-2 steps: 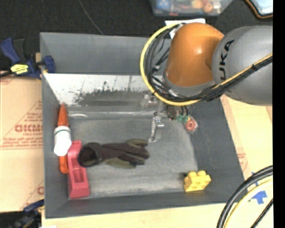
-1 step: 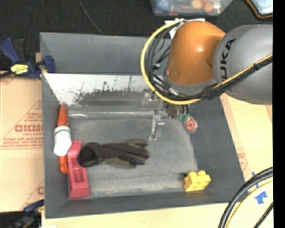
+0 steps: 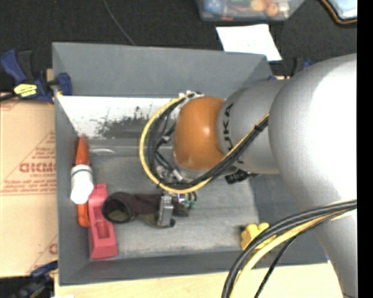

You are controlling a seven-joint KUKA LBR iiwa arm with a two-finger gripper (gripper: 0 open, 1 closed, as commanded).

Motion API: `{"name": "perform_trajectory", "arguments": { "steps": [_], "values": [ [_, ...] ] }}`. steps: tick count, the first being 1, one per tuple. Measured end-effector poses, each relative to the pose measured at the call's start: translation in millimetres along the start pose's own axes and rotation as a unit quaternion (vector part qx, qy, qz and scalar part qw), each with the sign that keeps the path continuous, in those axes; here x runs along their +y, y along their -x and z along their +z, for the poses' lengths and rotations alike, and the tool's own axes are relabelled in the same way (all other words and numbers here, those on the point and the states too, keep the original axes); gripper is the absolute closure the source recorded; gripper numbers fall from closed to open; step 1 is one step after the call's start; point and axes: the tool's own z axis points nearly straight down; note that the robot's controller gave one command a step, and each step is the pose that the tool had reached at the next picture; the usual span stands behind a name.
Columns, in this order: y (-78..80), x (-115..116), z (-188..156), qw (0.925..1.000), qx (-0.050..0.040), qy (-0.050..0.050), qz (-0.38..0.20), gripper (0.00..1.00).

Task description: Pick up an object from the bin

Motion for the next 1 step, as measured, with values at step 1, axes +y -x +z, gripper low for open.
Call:
{"name": "perform_trajectory", "arguments": {
  "steps": [1],
  "values": [
    [4.2,-11.5,-73.6,0.9993,-0.0087,0.001,0.037,0.0]
  ]
}}
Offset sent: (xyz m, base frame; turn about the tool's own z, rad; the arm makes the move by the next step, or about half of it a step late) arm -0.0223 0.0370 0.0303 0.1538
